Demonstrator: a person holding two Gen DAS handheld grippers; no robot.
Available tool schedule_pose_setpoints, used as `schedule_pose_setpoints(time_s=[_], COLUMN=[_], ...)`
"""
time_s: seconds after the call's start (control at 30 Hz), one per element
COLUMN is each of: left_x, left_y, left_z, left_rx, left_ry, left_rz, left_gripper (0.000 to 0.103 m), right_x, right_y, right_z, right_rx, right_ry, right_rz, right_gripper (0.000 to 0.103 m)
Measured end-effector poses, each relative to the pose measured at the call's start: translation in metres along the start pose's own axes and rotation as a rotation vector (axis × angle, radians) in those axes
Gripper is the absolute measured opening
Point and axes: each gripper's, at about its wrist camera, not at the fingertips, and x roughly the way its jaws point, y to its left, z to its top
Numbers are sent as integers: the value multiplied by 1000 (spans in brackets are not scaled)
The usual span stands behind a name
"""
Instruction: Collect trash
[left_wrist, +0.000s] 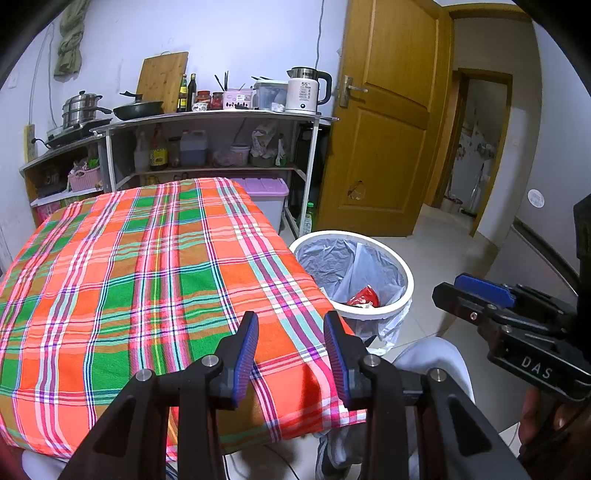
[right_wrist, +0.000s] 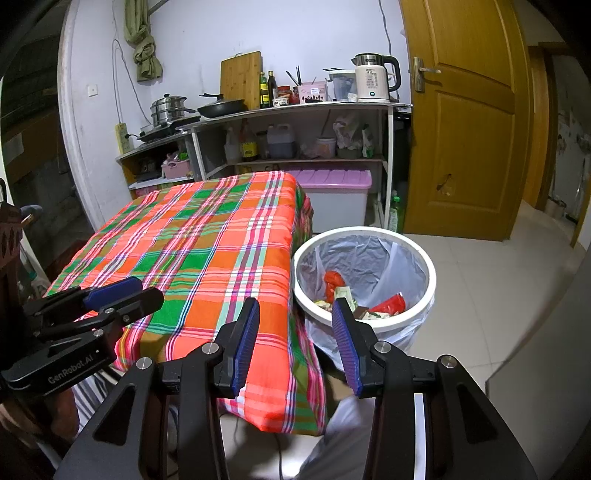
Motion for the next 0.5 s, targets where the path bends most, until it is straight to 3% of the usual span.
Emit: schedule_pose_setpoints(time_s=[0.5], left_x=[-1], left_y=[-1], left_z=[0], left_rx=[2], left_ry=[-7], left_rz=[6], left_gripper=[36], right_x=[0], right_y=[0], right_z=[0], right_rx=[0], right_ry=[1], right_rz=[0], right_gripper=[42])
